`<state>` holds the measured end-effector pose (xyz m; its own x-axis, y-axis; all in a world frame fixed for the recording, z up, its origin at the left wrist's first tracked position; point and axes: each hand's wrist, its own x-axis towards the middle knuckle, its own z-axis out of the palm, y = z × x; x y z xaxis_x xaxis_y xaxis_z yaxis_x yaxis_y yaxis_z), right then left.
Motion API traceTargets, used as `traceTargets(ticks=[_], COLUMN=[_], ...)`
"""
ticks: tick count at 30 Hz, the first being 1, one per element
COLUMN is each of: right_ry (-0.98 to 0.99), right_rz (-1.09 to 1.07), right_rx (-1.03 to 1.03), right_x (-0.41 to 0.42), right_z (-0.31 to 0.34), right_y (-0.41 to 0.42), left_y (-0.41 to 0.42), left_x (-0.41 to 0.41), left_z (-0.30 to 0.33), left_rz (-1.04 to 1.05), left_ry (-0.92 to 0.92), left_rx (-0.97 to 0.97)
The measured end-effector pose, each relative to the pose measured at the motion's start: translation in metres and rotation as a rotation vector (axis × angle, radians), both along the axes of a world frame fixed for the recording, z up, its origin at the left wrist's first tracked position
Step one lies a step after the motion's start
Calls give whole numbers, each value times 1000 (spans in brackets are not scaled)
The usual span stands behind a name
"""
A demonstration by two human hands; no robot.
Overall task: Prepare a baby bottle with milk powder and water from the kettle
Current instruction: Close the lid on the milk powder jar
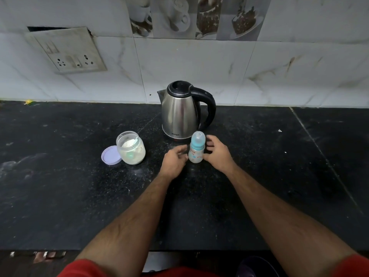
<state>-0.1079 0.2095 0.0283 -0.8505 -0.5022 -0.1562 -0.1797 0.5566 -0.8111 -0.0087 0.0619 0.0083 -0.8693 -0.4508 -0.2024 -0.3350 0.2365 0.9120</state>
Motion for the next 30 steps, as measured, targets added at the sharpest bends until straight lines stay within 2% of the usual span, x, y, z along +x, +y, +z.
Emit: traceTargets(ticks=[4, 10, 20, 30], right_ry=[169, 99, 71, -72], right_rz=[-178, -17, 205, 174], right_rx=[68, 18, -72, -73], right_x=[30, 80, 111, 96], right_z=[-11, -37, -33, -29], right_y=[21, 18, -64, -146], left_y=[5, 8, -40, -144], left_x=[23, 71, 137, 150], left_z=[-10, -23, -26, -11], left_rz=[78, 146, 345, 411], left_ry=[34, 51, 26, -43], left_rx=[4, 1, -57, -160])
